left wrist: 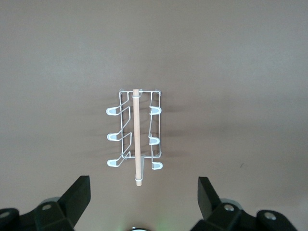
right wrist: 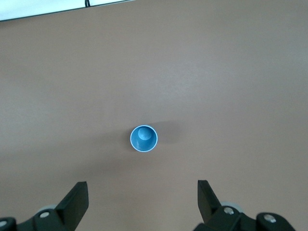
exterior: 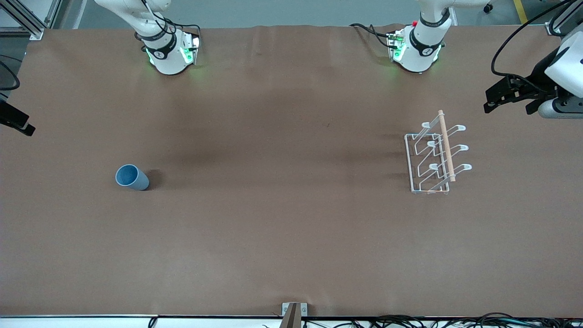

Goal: Hang cup on cup holder
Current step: 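Move the right gripper from rest toward the light-blue cup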

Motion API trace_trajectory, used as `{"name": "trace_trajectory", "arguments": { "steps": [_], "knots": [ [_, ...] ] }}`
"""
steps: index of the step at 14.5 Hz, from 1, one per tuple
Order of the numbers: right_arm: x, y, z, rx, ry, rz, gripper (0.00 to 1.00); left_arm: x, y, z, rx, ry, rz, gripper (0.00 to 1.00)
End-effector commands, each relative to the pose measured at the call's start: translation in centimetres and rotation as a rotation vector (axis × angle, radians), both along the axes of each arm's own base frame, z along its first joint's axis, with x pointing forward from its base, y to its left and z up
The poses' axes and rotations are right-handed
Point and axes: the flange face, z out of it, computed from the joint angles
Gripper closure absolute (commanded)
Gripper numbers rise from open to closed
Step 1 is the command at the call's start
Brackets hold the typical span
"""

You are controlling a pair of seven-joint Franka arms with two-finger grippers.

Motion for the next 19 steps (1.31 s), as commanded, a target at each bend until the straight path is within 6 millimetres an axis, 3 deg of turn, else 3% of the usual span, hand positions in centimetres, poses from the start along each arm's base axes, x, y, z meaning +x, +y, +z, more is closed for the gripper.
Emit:
{"name": "trace_trajectory", "arguments": {
  "steps": [1, 7, 9, 12, 19],
  "knots": [
    [-0.2, 0.2, 0.4, -0.004, -0.007, 0.000, 0.00, 0.1, 0.3, 0.8, -0.012, -0.024, -0.001, 0.01],
    [-0.2, 0.1, 0.4, -0.002, -0.007, -0.002, 0.00, 0.3, 0.3, 0.7, -0.015, -0.032, 0.020, 0.01],
    [-0.1, -0.2, -0.7, 0.000, 0.015, 0.012, 0.00, 0.3, 0.0, 0.7, -0.015, -0.032, 0.015, 0.01],
    [0.2, -0.3, -4.7, 0.007, 0.073, 0.033, 0.00, 0.3, 0.1, 0.7, -0.012, -0.033, 0.014, 0.01],
    [0.3, -1.1, -20.5, 0.003, 0.062, 0.128, 0.00, 0.3, 0.0, 0.5, -0.011, -0.029, -0.006, 0.01]
  ]
}}
